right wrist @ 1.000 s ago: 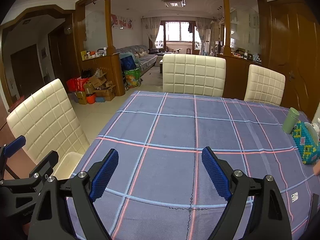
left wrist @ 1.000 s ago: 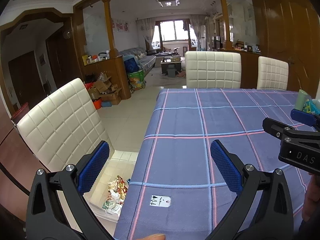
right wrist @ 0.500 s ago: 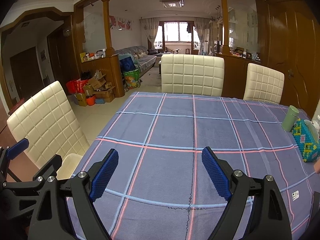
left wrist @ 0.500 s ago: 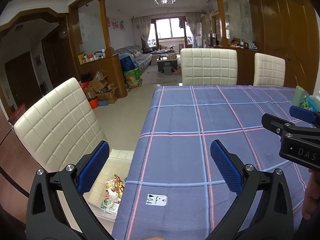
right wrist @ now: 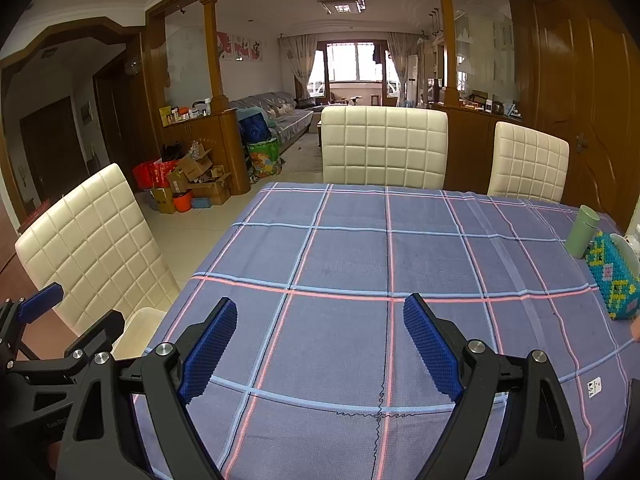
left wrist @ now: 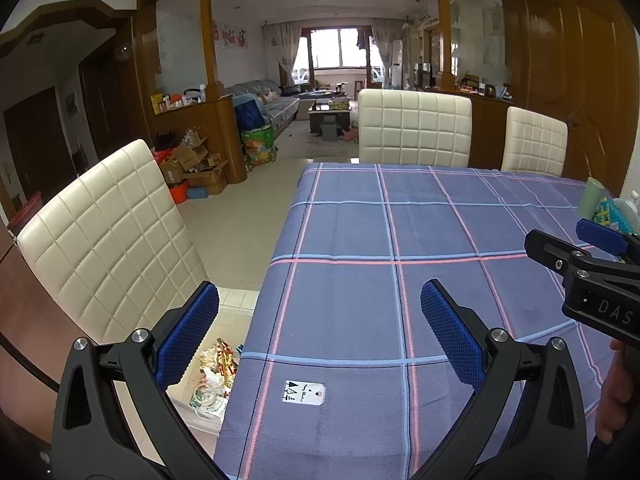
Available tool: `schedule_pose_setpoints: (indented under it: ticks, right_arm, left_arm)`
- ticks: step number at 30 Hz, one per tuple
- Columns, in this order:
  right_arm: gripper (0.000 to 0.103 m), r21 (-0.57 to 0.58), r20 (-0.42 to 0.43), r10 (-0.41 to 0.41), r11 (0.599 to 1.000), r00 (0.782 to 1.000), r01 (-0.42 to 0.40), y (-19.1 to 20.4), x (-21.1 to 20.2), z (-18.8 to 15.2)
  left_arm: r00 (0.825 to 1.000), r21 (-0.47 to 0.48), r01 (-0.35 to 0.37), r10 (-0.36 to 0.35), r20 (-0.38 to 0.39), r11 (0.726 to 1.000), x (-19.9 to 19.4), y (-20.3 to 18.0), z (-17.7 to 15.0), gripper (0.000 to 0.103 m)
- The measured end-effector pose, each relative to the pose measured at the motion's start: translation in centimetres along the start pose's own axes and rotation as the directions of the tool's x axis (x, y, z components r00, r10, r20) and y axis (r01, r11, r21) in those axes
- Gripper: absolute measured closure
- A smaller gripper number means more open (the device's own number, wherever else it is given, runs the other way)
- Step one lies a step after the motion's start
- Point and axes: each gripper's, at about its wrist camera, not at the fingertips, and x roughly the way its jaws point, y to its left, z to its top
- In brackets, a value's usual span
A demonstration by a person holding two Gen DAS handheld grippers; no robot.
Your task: Collect trash
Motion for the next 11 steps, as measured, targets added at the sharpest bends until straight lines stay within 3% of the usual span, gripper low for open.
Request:
schedule_pose_setpoints:
  ticks: [11]
  right_arm:
    - [0.02,-0.002,-0.002,0.003,1.0,1.0,-0.003,0.34,0.07,-0.12]
  left_arm:
    - [1.0,0.003,-0.013,0.013,-0.001,1.0,0.03,-0.1,-0.02,0.003]
